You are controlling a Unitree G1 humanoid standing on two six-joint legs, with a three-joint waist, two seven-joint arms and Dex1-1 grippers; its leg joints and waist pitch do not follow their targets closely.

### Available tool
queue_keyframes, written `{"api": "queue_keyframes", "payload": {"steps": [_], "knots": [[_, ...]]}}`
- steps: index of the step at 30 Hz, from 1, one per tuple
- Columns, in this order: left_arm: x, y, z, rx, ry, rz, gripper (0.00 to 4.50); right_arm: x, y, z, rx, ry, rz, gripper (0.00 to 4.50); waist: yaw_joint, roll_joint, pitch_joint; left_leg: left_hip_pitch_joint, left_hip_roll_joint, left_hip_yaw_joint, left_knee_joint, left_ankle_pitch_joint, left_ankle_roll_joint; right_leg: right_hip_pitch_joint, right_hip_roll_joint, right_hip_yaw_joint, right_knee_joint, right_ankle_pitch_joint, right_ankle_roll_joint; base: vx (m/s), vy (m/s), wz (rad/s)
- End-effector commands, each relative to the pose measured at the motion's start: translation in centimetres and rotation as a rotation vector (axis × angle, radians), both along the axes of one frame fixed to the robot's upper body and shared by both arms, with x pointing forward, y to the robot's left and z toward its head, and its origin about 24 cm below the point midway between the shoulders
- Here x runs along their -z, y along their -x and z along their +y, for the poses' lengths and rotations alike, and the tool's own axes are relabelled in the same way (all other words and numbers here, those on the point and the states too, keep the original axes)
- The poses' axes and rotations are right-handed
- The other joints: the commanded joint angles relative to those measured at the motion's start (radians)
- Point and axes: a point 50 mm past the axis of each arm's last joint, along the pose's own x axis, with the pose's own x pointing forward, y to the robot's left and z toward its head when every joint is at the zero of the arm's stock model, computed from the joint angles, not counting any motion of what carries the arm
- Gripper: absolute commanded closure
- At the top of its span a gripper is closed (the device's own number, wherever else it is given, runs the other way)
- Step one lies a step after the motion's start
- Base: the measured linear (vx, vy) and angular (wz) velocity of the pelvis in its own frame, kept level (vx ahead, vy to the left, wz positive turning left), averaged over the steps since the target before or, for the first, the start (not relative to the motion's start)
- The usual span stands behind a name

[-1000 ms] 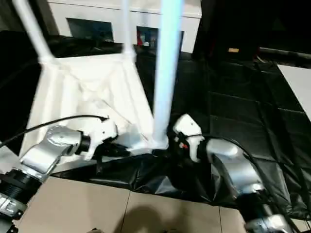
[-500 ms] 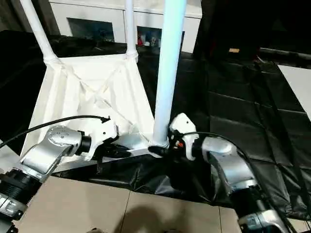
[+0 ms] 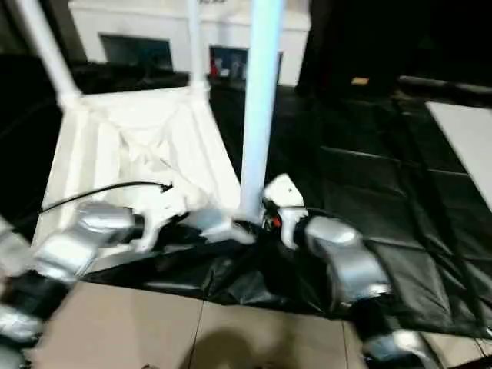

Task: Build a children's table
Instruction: Rotate leg to tighten

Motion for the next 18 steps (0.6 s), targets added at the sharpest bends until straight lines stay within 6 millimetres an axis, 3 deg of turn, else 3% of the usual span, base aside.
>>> {"api": "queue_keyframes", "payload": {"steps": [1, 2, 3, 7, 11, 13, 16, 18], "knots": [[-0.5, -1.6, -1.8, -0.14, 0.004, -0.067, 4.5, 2.6, 0.0, 1.1, 0.121, 0.059, 0.107, 1.86, -0.007, -0.006, -0.049, 0.006, 0.003, -0.004, -0.079, -0.294, -0.018, 0.027, -0.05, 0.021, -0.102, -0.51, -0.121, 0.0, 0.0, 0.0], [-0.6, -1.8, -2.0, -0.162, 0.007, -0.068, 4.5, 2.7, -0.1, 1.3, 0.141, 0.058, 0.111, 1.87, -0.008, -0.006, -0.052, 0.005, 0.002, -0.005, -0.079, -0.283, -0.02, 0.027, -0.049, 0.022, -0.101, -0.493, -0.12, -0.058, 0.001, -0.01], [-0.6, -2.8, -3.2, -0.301, 0.024, -0.064, 4.5, 3.1, -0.9, 1.9, 0.28, 0.052, 0.141, 1.87, -0.009, -0.005, -0.051, 0.007, 0.0, -0.004, -0.078, -0.282, -0.022, 0.023, -0.046, 0.022, -0.102, -0.485, -0.119, 0.0, 0.0, 0.0], [-0.9, -3.6, -4.5, -0.382, 0.007, -0.105, 4.5, 3.2, -1.9, 3.0, 0.501, -0.041, 0.199, 1.88, -0.013, -0.006, -0.056, 0.001, -0.003, -0.006, -0.079, -0.273, -0.015, 0.026, -0.045, 0.02, -0.102, -0.447, -0.112, 0.0, 0.0, 0.0], [-1.2, -4.1, -4.8, -0.396, -0.002, -0.151, 4.5, 2.9, -2.4, 4.3, 0.53, -0.146, 0.233, 1.89, -0.018, -0.005, -0.058, 0.0, -0.005, -0.005, -0.078, -0.286, -0.001, 0.026, -0.045, 0.019, -0.1, -0.401, -0.127, 0.0, 0.0, 0.0], [-1.3, -4.3, -4.5, -0.381, -0.023, -0.18, 4.5, 2.3, -2.7, 4.9, 0.478, -0.172, 0.195, 1.89, -0.017, -0.005, -0.06, -0.007, -0.001, -0.007, -0.08, -0.252, 0.006, 0.034, -0.047, 0.02, -0.093, -0.33, -0.147, 0.0, 0.0, 0.0], [-1.3, -4.3, -3.7, -0.363, -0.054, -0.202, 4.5, 1.2, -2.9, 4.9, 0.413, -0.184, 0.119, 1.19, -0.015, -0.006, -0.062, -0.007, 0.001, -0.004, -0.077, -0.231, 0.019, 0.037, -0.049, 0.021, -0.088, -0.287, -0.17, 0.0, 0.0, 0.0], [-1.3, -4.2, -3.0, -0.341, -0.073, -0.21, 4.5, 0.8, -3.1, 3.9, 0.431, -0.162, 0.073, 1.13, -0.014, -0.007, -0.065, -0.014, 0.0, -0.004, -0.078, -0.195, 0.034, 0.044, -0.048, 0.021, -0.082, -0.242, -0.179, 0.0, 0.0, 0.0]]}}
